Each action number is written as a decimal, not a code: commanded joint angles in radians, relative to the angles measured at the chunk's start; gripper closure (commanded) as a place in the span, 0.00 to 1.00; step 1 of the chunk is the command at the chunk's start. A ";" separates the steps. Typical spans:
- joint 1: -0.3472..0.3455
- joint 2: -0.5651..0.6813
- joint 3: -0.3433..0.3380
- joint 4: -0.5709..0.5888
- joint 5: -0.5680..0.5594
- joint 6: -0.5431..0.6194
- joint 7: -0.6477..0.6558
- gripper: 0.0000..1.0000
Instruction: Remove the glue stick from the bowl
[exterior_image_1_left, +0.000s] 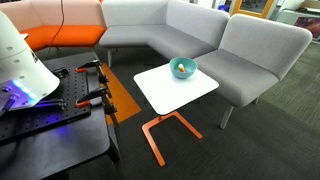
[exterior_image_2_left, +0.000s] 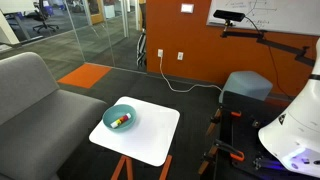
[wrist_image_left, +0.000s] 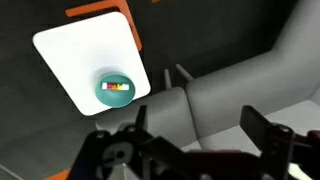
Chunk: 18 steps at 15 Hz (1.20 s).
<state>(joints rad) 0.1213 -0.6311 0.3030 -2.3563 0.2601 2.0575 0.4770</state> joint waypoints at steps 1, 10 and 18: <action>0.002 0.001 -0.002 0.002 -0.002 -0.002 0.001 0.00; -0.181 0.185 0.061 -0.012 -0.177 0.247 0.237 0.00; -0.219 0.701 -0.023 0.128 -0.666 0.426 0.916 0.00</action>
<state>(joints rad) -0.1612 -0.0590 0.3473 -2.3228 -0.2777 2.5166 1.1665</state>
